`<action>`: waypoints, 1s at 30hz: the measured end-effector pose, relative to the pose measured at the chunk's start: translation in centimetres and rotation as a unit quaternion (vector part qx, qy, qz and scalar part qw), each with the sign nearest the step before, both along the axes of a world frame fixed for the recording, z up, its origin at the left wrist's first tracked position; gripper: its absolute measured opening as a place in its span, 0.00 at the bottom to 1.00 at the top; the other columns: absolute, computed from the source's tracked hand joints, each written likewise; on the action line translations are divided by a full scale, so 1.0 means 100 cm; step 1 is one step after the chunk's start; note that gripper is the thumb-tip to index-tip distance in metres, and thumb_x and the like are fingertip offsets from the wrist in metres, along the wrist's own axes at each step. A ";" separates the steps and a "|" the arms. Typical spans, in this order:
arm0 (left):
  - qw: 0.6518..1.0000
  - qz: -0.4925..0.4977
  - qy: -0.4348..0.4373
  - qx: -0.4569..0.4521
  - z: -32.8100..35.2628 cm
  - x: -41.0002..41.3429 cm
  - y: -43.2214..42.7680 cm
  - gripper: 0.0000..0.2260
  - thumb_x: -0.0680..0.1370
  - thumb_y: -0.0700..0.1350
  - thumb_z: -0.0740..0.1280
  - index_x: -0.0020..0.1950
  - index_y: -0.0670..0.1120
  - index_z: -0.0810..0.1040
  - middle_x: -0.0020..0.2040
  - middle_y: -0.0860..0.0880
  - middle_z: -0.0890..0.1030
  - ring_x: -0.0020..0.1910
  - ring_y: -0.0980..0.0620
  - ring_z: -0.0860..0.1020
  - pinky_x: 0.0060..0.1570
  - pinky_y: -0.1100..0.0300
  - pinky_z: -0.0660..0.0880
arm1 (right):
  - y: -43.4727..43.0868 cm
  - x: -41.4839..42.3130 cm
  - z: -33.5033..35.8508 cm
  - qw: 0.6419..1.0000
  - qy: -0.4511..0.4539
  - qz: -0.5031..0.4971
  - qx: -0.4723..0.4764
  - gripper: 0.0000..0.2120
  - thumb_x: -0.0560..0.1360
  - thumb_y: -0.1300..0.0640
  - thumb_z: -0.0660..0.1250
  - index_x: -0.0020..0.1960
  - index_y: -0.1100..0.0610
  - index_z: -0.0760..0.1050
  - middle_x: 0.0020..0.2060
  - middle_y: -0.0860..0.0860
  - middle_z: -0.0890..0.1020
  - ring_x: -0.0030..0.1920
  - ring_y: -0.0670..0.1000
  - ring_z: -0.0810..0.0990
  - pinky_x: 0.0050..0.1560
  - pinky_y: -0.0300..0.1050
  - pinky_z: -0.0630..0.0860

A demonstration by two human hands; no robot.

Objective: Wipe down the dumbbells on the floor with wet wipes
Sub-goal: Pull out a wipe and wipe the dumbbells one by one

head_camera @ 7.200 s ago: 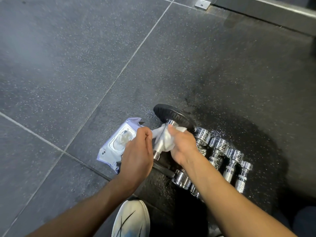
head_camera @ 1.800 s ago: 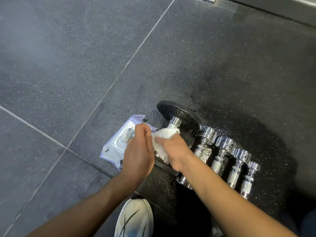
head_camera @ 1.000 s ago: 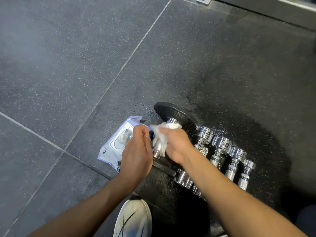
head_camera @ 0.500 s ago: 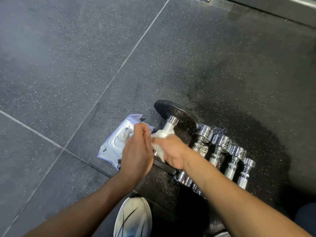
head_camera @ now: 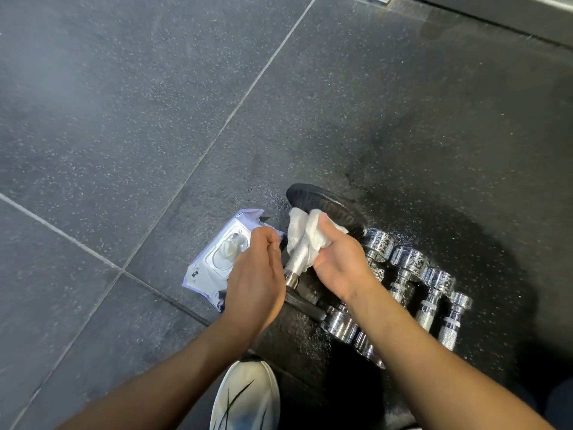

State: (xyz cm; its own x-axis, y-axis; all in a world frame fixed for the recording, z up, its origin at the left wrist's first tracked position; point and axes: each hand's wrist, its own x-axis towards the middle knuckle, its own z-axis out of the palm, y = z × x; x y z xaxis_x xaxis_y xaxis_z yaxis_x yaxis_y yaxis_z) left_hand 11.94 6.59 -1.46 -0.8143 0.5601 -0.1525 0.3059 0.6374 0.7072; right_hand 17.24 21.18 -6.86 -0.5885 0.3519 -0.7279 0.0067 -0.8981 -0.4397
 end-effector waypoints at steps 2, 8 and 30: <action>1.000 0.003 -0.004 -0.001 0.000 -0.001 0.000 0.08 0.86 0.47 0.54 0.49 0.59 0.62 0.36 0.51 0.75 0.35 0.44 0.75 0.40 0.40 0.74 | -0.003 0.004 -0.001 0.999 0.035 -0.028 -0.031 0.15 0.84 0.54 0.63 0.61 0.64 0.79 0.60 0.61 0.83 0.61 0.60 0.81 0.70 0.60 0.72; 1.000 0.004 -0.004 -0.004 0.001 0.000 0.000 0.07 0.85 0.48 0.55 0.48 0.57 0.63 0.36 0.51 0.75 0.37 0.42 0.76 0.41 0.39 0.74 | -0.016 0.005 -0.013 0.998 -0.025 -0.041 -0.044 0.17 0.86 0.56 0.58 0.70 0.61 0.75 0.64 0.62 0.82 0.65 0.62 0.80 0.70 0.62 0.73; 1.000 0.009 -0.011 0.014 0.000 0.002 -0.001 0.07 0.86 0.49 0.54 0.49 0.59 0.63 0.37 0.54 0.77 0.39 0.47 0.79 0.41 0.41 0.75 | -0.021 -0.006 -0.003 0.990 -0.005 0.139 -0.006 0.17 0.79 0.52 0.72 0.61 0.63 0.79 0.46 0.60 0.84 0.41 0.56 0.82 0.43 0.51 0.78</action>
State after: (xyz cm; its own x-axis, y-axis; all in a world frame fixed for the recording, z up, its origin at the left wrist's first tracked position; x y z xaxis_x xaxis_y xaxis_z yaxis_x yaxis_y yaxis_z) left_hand 12.14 6.52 -1.47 -0.8209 0.5497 -0.1548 0.2791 0.6226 0.7311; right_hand 16.68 19.12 -7.17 -0.6548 0.1691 -0.7367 0.2585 -0.8658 -0.4285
